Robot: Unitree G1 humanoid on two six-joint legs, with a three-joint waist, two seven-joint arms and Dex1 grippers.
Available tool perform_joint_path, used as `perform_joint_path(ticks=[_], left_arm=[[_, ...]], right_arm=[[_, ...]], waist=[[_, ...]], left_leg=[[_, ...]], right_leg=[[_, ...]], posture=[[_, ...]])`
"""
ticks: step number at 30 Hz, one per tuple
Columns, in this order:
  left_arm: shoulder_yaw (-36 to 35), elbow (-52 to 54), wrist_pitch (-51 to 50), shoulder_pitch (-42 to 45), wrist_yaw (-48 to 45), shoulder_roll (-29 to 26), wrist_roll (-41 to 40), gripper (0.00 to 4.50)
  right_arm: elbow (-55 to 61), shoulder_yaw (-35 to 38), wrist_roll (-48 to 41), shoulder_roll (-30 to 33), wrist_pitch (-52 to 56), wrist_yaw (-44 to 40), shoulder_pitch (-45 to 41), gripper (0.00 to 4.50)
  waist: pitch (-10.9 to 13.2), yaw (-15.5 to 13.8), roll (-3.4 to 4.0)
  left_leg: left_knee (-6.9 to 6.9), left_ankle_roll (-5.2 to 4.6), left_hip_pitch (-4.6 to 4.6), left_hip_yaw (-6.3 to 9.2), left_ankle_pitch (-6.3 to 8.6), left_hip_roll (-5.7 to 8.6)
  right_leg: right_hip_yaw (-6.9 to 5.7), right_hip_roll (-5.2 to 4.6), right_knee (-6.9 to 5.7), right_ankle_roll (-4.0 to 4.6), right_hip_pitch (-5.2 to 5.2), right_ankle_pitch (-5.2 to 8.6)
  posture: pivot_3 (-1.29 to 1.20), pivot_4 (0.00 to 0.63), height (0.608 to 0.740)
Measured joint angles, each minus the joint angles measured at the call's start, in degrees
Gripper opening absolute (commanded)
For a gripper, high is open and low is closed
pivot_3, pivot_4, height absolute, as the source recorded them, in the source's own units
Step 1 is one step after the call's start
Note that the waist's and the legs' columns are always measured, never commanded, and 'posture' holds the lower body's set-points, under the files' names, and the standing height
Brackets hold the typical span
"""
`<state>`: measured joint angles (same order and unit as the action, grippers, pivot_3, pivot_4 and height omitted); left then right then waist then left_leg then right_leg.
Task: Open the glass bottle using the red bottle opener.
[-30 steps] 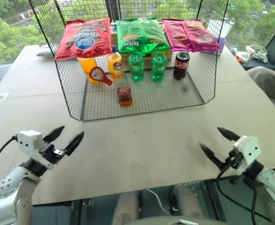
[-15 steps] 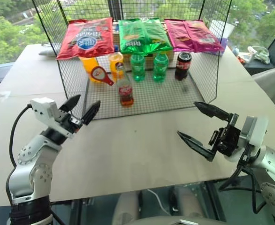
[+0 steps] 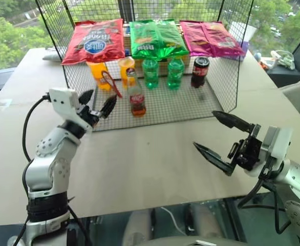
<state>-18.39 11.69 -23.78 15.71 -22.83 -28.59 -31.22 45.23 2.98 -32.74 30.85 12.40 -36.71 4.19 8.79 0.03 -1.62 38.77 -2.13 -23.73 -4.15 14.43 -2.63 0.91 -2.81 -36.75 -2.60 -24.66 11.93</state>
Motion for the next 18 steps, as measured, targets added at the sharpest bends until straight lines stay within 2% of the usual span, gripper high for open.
perform_joint_path(ticks=[18], left_arm=[[1.1,-3.6,-1.1,5.3,3.4,1.2,3.4,4.5]], right_arm=[[1.2,-0.8,2.2,0.0,1.1,2.3,0.6,4.47]], waist=[[0.0,-0.1,-0.01]], left_leg=[[0.0,0.0,0.0,0.01,-0.01,0.03]], right_leg=[[-0.01,0.0,-0.01,-0.01,0.01,-0.01]], posture=[[0.0,0.15,0.74]])
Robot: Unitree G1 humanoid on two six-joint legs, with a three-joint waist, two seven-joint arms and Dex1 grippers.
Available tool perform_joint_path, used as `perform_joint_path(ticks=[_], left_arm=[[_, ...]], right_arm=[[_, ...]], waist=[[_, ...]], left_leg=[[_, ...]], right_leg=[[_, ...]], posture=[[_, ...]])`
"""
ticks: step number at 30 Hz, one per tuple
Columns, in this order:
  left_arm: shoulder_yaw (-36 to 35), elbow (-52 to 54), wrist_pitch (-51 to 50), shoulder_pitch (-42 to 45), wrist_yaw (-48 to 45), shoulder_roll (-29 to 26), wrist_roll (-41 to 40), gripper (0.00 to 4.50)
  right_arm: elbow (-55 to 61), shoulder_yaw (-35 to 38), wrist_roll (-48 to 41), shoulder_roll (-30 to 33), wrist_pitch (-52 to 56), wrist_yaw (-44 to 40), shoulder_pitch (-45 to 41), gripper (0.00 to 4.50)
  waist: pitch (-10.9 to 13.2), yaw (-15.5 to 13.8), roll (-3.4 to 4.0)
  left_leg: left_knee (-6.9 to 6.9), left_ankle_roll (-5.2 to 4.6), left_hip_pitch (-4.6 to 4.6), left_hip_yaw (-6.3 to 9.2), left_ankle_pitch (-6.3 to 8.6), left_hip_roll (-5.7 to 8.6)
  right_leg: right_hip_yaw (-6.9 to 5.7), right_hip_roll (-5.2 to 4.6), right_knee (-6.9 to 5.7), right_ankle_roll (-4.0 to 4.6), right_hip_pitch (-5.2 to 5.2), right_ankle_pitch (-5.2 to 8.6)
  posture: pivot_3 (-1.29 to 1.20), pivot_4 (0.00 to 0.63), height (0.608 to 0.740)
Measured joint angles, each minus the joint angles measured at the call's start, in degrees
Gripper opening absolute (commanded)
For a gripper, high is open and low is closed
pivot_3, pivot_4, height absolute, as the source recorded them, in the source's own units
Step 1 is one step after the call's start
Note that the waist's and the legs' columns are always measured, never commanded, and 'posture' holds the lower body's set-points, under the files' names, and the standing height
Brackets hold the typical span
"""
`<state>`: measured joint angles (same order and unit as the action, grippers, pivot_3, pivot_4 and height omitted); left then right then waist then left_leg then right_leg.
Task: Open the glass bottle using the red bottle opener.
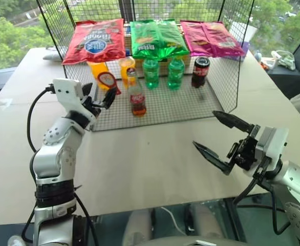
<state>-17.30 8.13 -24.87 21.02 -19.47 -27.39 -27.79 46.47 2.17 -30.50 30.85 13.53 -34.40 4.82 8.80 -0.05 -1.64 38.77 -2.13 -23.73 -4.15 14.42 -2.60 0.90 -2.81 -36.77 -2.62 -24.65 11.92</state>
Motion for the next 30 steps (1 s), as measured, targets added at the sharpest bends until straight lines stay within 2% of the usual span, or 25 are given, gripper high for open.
perform_joint_path(ticks=[14,15,17,20,22,24,30], left_arm=[[1.8,-1.8,-0.7,3.2,1.0,1.0,2.6,4.5],[2.2,-2.5,-0.6,3.8,1.0,1.3,3.1,3.99],[2.6,-3.9,-0.6,4.7,1.0,1.6,3.9,3.29],[3.2,-4.4,-0.6,4.9,0.9,1.8,4.2,1.81],[3.3,-4.5,-0.6,4.9,0.9,1.8,4.3,1.06],[3.3,-4.6,-0.5,4.9,0.9,1.8,4.6,0.11],[3.2,-4.8,0.3,4.9,-0.2,1.8,4.6,0.03]], right_arm=[[0.8,0.0,0.1,0.2,1.7,1.1,0.1,4.47],[0.8,0.0,0.0,0.2,1.9,1.1,-0.1,4.5],[1.0,0.0,0.0,0.2,2.1,1.2,-0.1,4.5],[1.0,0.0,0.0,0.2,2.4,1.3,-0.1,4.5],[1.2,0.0,0.0,0.2,2.5,1.5,-0.1,4.5],[1.6,0.1,0.0,0.2,2.5,1.9,0.2,4.5],[2.5,0.1,0.1,0.2,2.6,2.4,0.9,4.5]], waist=[[0.0,-0.4,0.0],[0.0,-0.6,0.0],[0.0,-0.6,0.0],[0.0,-0.6,-0.01],[0.0,-0.6,-0.01],[0.0,-0.6,-0.01],[0.0,-0.6,-0.01]], left_leg=[[0.0,0.0,0.0,0.0,0.0,0.02],[0.0,0.0,0.0,0.0,0.0,0.03],[0.0,0.0,0.0,0.0,0.0,0.03],[0.0,0.0,-0.01,0.01,0.0,0.03],[0.0,0.0,-0.01,0.01,0.0,0.03],[0.0,0.0,-0.01,0.02,0.0,0.03],[0.0,0.0,-0.01,0.01,0.0,0.03]], right_leg=[[0.0,0.0,0.0,0.0,0.02,0.0],[0.0,0.01,0.0,-0.01,0.02,-0.01],[0.0,0.01,0.0,-0.04,0.01,-0.02],[0.0,0.01,0.0,-0.12,0.01,-0.07],[0.0,0.01,0.0,-0.13,0.01,-0.08],[0.0,0.01,0.0,-0.12,0.01,-0.07],[-0.01,0.01,0.0,-0.11,0.01,-0.07]], posture=[[0.0,0.15,0.74],[0.0,0.15,0.74],[0.0,0.15,0.74],[0.0,0.15,0.74],[0.0,0.15,0.74],[0.0,0.15,0.74],[0.0,0.15,0.74]])
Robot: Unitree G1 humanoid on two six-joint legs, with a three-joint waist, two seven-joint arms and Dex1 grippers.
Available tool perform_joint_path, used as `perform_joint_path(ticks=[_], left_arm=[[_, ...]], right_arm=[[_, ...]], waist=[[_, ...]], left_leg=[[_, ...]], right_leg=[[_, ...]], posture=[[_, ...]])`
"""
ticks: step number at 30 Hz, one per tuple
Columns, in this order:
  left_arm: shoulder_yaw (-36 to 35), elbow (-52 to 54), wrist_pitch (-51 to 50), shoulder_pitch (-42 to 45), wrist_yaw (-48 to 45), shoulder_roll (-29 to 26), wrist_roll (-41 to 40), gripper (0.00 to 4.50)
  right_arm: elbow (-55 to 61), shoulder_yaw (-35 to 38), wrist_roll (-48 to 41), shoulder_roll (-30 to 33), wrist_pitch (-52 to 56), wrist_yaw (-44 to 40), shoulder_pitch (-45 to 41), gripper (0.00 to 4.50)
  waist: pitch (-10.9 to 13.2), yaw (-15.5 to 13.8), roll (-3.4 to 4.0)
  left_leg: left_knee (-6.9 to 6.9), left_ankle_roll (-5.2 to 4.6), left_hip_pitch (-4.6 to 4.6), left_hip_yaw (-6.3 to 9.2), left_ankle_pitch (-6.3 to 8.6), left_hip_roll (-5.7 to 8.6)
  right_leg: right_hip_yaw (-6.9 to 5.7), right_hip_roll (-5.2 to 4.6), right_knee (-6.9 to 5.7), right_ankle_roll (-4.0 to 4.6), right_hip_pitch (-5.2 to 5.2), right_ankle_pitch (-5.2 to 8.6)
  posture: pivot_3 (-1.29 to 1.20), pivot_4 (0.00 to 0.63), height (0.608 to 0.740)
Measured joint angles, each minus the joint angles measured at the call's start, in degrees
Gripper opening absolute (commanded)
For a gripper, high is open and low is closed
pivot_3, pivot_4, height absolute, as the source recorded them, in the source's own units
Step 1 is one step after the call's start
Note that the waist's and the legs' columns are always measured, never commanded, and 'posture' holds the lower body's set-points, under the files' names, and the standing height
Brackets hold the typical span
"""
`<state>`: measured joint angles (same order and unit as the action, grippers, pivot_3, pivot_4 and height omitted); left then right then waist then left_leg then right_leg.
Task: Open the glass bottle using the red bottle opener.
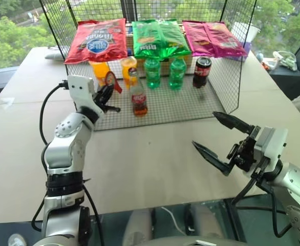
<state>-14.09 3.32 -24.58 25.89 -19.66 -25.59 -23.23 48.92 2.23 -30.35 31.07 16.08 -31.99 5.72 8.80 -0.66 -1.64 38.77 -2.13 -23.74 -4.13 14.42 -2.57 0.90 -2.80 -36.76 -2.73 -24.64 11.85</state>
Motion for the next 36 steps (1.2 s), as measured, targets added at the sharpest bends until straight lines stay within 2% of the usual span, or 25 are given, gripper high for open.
perform_joint_path(ticks=[12,16,21,22,24,27,30,31,33,36], left_arm=[[-3.0,-0.2,0.8,-1.7,-11.1,-4.1,-5.3,0.03],[-3.4,-0.2,0.2,-2.4,-15.2,-6.9,-6.2,0.03],[-3.9,-0.5,-2.2,-5.0,-19.8,-8.0,-9.5,0.03],[-5.5,-0.4,-5.2,-7.0,-22.8,-9.0,-13.6,0.03],[-6.6,-0.3,-7.1,-7.8,-24.3,-9.4,-16.1,0.03],[-10.0,1.3,-15.1,-11.6,-30.0,-13.2,-25.4,0.03],[-12.7,4.4,-24.5,-14.3,-34.0,-16.5,-36.5,0.03],[-13.3,7.5,-31.2,-14.6,-34.3,-17.4,-45.7,0.03],[-13.3,7.8,-31.9,-14.6,-34.3,-17.4,-46.8,0.03],[-9.4,10.7,-36.2,-12.2,-28.4,-13.2,-55.1,0.03]], right_arm=[[-0.2,0.0,0.3,0.1,0.3,-0.1,0.2,4.5],[-0.5,0.0,0.4,0.2,1.7,0.1,0.3,4.5],[-0.5,0.0,-0.5,-0.1,5.8,2.7,0.5,4.5],[-0.3,0.0,-3.5,-0.3,9.1,4.5,-0.2,4.5],[-0.1,0.0,-4.9,-0.1,11.4,5.7,-0.6,4.5],[2.0,1.7,-9.5,2.2,19.6,11.0,-4.9,4.5],[0.7,3.2,-21.4,2.8,23.8,10.6,-9.7,4.5],[-2.8,3.1,-29.8,2.2,26.5,11.0,-14.9,4.5],[-2.8,3.1,-30.8,2.2,26.9,11.1,-14.8,4.5],[-12.4,-1.9,-40.0,-2.7,32.2,12.3,-24.5,4.5]], waist=[[0.0,0.0,0.0],[0.0,0.0,0.01],[0.0,0.0,0.0],[0.0,0.3,0.01],[0.0,0.3,0.0],[0.0,1.1,-0.01],[0.1,1.3,-0.04],[0.1,1.1,-0.05],[0.1,1.0,-0.05],[0.1,1.4,-0.07]], left_leg=[[0.0,0.0,0.0,0.0,0.0,-0.01],[0.0,0.0,0.01,-0.01,0.0,-0.01],[0.0,0.0,0.01,-0.01,0.0,-0.03],[0.0,0.0,0.02,0.02,0.0,-0.09],[0.0,0.0,0.01,0.03,0.0,-0.09],[0.0,0.0,0.03,0.11,0.0,-0.14],[0.0,0.0,0.03,0.19,0.0,-0.29],[0.01,-0.01,0.03,0.22,0.0,-0.24],[0.01,-0.01,0.03,0.21,0.0,-0.11],[0.11,-0.02,0.03,0.22,0.0,-0.11]], right_leg=[[0.0,0.0,0.0,0.08,0.0,0.05],[0.0,0.0,0.0,0.12,0.0,0.07],[-0.01,0.0,0.0,0.12,-0.01,0.07],[0.02,-0.01,-0.02,0.13,-0.03,0.08],[-0.01,0.0,-0.02,0.13,-0.03,0.08],[0.02,-0.02,-0.04,0.13,-0.06,0.08],[0.02,-0.03,-0.04,0.13,-0.05,0.09],[0.02,-0.05,-0.04,0.13,-0.03,0.09],[0.0,-0.04,-0.04,0.14,-0.03,0.09],[0.07,-0.02,-0.07,0.13,-0.02,0.06]], posture=[[0.0,0.15,0.74],[0.0,0.15,0.74],[0.0,0.15,0.74],[0.0,0.15,0.74],[0.0,0.15,0.74],[0.0,0.15,0.74],[0.0,0.15,0.74],[0.0,0.15,0.74],[0.0,0.15,0.74],[0.0,0.15,0.74]])
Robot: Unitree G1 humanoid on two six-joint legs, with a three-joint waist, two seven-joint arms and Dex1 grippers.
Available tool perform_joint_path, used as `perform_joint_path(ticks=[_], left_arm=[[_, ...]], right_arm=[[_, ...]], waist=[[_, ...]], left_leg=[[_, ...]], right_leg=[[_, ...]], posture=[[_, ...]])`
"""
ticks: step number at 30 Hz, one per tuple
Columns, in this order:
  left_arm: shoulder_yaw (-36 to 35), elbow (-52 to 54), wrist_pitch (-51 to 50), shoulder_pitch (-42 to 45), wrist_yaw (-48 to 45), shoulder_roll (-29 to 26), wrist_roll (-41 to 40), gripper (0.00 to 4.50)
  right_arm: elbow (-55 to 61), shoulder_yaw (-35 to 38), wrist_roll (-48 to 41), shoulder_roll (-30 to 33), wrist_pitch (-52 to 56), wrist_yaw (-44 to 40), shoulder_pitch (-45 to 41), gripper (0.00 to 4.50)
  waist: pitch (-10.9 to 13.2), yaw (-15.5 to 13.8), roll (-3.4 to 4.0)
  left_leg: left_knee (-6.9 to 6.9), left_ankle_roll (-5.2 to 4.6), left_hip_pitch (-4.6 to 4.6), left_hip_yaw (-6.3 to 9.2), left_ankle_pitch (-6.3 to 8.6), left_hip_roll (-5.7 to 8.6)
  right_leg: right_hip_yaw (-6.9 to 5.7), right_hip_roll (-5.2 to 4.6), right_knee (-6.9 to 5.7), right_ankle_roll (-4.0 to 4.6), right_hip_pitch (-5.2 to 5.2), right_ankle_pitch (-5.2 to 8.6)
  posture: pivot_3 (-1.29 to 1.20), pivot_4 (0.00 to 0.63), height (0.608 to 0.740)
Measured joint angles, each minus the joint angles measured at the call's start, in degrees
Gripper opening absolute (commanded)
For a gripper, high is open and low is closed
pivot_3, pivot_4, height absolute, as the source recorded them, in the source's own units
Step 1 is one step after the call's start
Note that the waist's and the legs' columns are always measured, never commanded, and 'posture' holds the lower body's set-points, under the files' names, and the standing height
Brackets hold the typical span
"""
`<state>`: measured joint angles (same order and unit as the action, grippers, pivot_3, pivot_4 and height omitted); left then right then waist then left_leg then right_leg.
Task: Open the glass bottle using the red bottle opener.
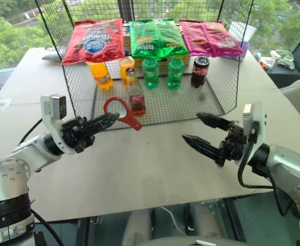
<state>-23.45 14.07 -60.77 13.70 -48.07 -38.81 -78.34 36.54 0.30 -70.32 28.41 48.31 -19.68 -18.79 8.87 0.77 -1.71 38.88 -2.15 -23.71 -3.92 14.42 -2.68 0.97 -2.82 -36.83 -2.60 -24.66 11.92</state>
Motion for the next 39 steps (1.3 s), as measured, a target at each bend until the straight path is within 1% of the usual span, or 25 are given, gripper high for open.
perform_joint_path(ticks=[2,6,11,14,15,16,34,38,39], left_arm=[[2.0,0.8,-0.9,1.7,3.9,1.6,-2.7,0.03],[3.8,1.1,-1.0,3.3,7.3,2.5,-4.7,0.03],[5.2,1.2,-1.0,3.3,8.5,3.0,-5.1,0.03],[5.6,1.2,-0.9,3.3,8.4,2.9,-5.1,0.0],[5.6,1.2,-0.9,3.2,8.3,2.9,-5.1,0.0],[5.6,1.2,-0.9,3.2,8.2,2.9,-5.1,0.0],[6.0,1.2,0.0,1.7,1.9,0.6,-2.1,0.0],[6.0,1.1,0.5,1.9,2.4,1.1,-1.7,0.0],[5.8,1.1,1.3,2.1,4.0,2.5,-1.9,0.0]], right_arm=[[-4.2,-2.3,-3.7,-1.2,3.0,0.1,-3.7,4.5],[-8.9,-3.8,-5.8,-3.0,5.6,0.5,-8.0,4.5],[-11.7,-4.5,-7.0,-5.0,7.7,1.1,-9.6,4.5],[-12.3,-4.4,-7.8,-6.2,8.0,1.5,-9.7,3.64],[-12.3,-4.5,-7.9,-6.3,8.2,1.6,-9.7,3.23],[-12.3,-4.5,-8.0,-6.3,8.6,1.6,-9.7,2.92],[-12.3,-4.9,-6.7,-5.6,11.1,0.0,-9.7,2.92],[-12.3,-5.0,-4.4,-5.2,11.3,-1.1,-9.7,2.92],[-12.4,-4.7,-3.9,-6.0,10.6,-0.4,-9.7,2.92]], waist=[[0.0,0.0,0.01],[0.0,0.0,0.02],[0.0,-0.1,0.02],[0.0,0.0,0.02],[0.0,0.0,0.02],[0.0,0.0,0.02],[0.0,0.0,0.04],[0.0,0.0,0.04],[0.0,0.0,0.04]], left_leg=[[0.0,0.0,-0.02,0.02,0.0,0.01],[-0.01,-0.01,-0.06,0.02,0.01,0.02],[-0.01,-0.01,-0.08,-0.06,0.01,0.02],[-0.01,-0.01,-0.07,-0.07,0.01,0.02],[-0.01,-0.01,-0.07,-0.07,0.01,0.02],[-0.01,-0.01,-0.07,-0.07,0.01,0.02],[-0.02,-0.01,-0.08,-0.07,0.01,0.02],[-0.02,-0.01,-0.08,-0.04,0.01,0.01],[-0.03,-0.01,-0.08,0.0,0.01,0.01]], right_leg=[[-0.01,0.03,-0.02,0.01,-0.02,0.0],[-0.01,0.05,0.0,-0.01,-0.03,-0.02],[-0.03,0.05,0.0,-0.01,-0.03,-0.01],[-0.02,0.05,0.0,0.01,-0.03,0.0],[-0.02,0.05,0.0,0.01,-0.03,0.0],[-0.03,0.05,0.0,0.01,-0.03,0.0],[-0.02,0.04,0.01,0.02,-0.04,0.01],[-0.02,0.04,0.02,0.02,-0.05,0.01],[-0.01,0.03,0.02,0.02,-0.05,0.01]], posture=[[0.0,0.15,0.74],[0.0,0.15,0.74],[0.0,0.15,0.74],[0.0,0.15,0.74],[0.0,0.15,0.74],[0.0,0.15,0.74],[0.0,0.15,0.74],[0.0,0.15,0.74],[0.0,0.15,0.74]])
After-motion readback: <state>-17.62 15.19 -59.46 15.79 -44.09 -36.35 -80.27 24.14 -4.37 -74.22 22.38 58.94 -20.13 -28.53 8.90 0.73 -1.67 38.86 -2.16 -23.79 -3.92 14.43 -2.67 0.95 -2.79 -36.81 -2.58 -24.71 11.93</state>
